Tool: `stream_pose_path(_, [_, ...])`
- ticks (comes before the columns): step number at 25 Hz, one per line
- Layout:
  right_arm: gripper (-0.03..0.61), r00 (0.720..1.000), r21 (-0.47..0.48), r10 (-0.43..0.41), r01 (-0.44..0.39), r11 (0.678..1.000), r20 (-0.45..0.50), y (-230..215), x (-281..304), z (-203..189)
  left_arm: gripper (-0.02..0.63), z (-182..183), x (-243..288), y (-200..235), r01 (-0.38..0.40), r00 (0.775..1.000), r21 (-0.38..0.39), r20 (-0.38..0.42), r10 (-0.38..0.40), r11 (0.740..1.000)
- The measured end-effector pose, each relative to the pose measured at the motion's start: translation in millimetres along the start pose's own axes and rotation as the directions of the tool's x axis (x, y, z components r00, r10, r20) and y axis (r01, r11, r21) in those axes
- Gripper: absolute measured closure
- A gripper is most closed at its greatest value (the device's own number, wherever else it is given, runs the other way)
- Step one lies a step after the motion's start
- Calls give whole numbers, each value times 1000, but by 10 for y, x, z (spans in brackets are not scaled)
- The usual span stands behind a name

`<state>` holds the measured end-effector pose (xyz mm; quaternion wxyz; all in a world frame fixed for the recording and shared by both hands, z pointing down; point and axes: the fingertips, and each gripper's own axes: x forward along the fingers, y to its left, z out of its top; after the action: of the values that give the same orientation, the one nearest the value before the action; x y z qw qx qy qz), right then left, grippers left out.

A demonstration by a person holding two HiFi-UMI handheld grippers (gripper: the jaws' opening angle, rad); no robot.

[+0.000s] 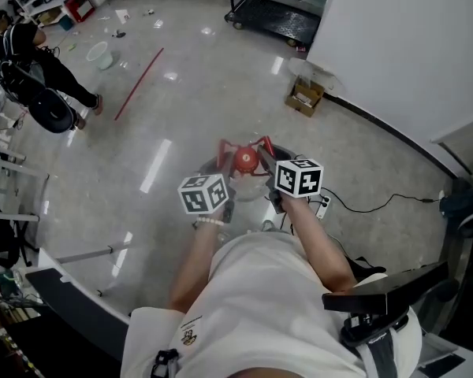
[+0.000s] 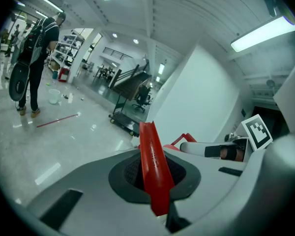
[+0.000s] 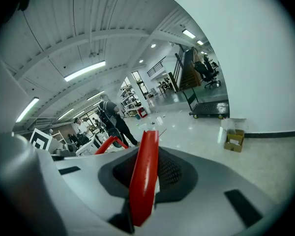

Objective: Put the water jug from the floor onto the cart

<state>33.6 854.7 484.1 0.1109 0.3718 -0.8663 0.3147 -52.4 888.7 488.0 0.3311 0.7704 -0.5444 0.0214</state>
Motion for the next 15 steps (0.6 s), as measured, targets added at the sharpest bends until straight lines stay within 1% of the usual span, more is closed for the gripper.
stream_pose_path(7, [508, 1000, 44, 2, -2, 999, 1, -9, 32, -51, 600, -10, -16, 26, 0, 1000, 5, -6, 0, 1000])
stream_pose_path(15, [508, 1000, 41, 2, -1, 999, -10, 71, 75, -103, 600, -30, -109, 101, -5, 1000, -1, -5, 5, 1000])
